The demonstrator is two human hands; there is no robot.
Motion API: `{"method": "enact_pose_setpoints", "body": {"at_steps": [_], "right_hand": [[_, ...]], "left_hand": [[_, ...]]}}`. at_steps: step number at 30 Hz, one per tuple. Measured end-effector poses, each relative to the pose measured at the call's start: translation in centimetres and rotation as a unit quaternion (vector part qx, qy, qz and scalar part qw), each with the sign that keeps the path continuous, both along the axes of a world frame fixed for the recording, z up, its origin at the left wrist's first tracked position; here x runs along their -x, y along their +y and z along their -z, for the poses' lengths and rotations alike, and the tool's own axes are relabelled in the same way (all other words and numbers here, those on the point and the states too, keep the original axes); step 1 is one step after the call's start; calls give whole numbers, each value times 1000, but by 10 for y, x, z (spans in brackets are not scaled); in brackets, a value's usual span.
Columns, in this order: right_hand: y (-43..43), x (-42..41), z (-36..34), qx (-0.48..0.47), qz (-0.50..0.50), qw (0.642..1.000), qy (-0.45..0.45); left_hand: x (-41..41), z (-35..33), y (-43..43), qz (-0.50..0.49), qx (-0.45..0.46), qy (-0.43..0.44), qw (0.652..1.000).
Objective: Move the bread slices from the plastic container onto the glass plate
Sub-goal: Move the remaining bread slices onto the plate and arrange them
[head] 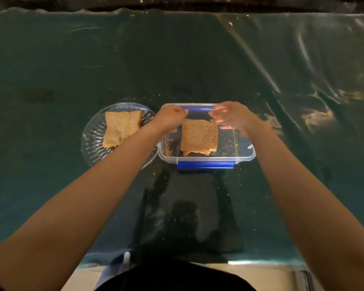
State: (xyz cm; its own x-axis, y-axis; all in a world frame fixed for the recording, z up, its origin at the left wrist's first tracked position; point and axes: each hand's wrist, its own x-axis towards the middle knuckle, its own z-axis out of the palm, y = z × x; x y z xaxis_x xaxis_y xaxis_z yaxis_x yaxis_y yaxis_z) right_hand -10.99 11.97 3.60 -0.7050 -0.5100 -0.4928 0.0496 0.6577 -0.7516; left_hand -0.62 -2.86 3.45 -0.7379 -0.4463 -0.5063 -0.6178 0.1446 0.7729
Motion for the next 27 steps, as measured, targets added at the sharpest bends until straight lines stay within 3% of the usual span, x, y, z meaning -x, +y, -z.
{"method": "enact_pose_setpoints", "body": {"at_steps": [9,15,20,27], "right_hand": [[18,16,45,-57,14,997,-48],[6,16,61,-50,32,996,-73],[-6,15,69,-47,61,994,-75],[-5,15,73,-44,108,989,-87]], "left_hand": [[22,41,21,-29,36,-121,992],[33,52,27,-87,28,-106,990],[38,54,30,-132,-39,-100,985],[36,57,35,-135,-32,-88,986]]}}
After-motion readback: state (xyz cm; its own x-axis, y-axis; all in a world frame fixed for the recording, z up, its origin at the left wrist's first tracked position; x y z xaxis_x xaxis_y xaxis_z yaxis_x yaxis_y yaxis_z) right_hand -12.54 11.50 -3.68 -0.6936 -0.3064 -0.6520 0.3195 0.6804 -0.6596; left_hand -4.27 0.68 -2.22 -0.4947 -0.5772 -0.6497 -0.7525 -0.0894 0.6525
